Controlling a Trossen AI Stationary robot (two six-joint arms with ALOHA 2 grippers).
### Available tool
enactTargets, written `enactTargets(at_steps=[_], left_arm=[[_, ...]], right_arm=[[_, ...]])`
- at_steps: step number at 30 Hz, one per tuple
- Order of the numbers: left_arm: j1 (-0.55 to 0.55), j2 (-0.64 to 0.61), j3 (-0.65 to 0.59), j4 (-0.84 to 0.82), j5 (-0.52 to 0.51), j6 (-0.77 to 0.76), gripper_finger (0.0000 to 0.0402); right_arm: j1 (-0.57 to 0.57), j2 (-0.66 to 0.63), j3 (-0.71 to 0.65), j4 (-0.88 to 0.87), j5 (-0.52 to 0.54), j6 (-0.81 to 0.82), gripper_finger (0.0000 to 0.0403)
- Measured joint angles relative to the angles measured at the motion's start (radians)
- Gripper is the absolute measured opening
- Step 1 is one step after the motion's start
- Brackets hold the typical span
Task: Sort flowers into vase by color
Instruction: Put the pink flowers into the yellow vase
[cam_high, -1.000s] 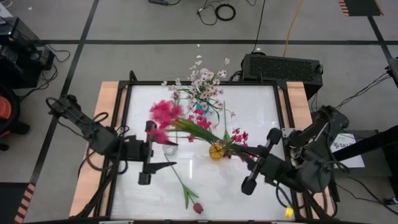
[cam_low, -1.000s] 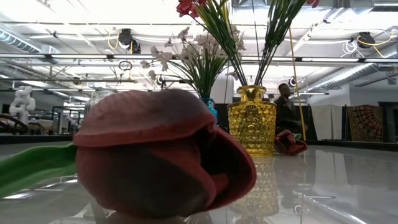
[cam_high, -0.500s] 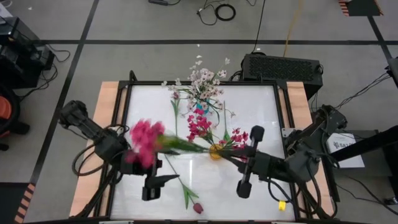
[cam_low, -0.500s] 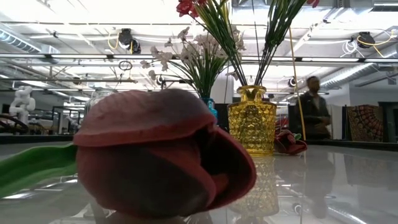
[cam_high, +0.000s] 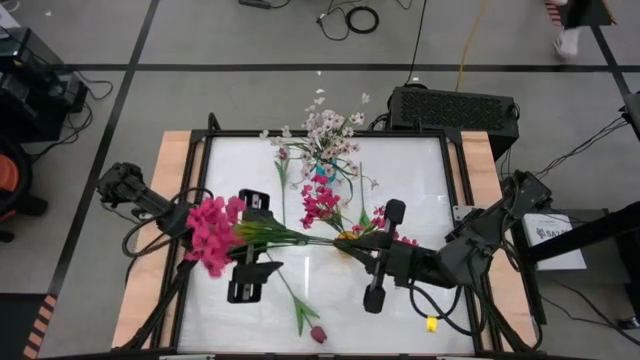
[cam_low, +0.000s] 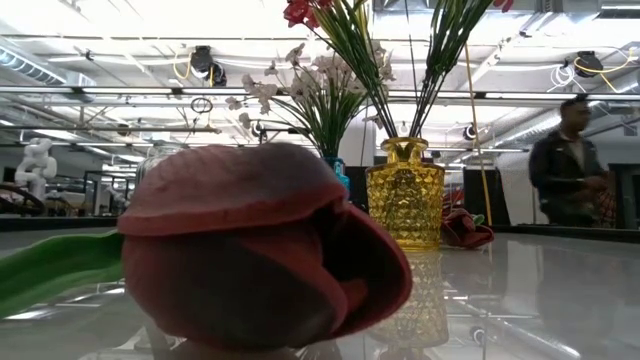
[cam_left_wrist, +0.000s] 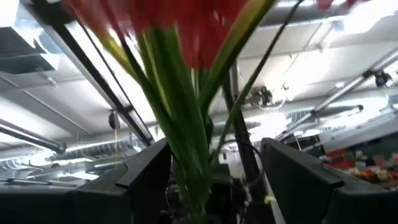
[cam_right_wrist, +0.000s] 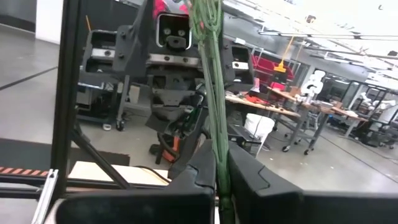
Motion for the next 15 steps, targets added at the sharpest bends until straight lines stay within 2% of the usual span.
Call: enactTargets(at_steps=[4,9,15], left_arm=[[0.009,0.000,0.000,-0.033,0.004,0.000,0.0253],[0.033,0.014,0.000,-0.017,0.011,-0.034,0.0249],[0.057,0.011,0.000,-0.008,0.015,-0.052,0.0198]], right_arm=[[-0.012,0.000,0.000,0.006,-0.005,-0.009,0.0006],[-0.028,0.000,0.000,0.006,-0.067,-0.001,0.0006],[-0.033,0.006,0.000,0.005,-0.072,-0.003,0.0006]])
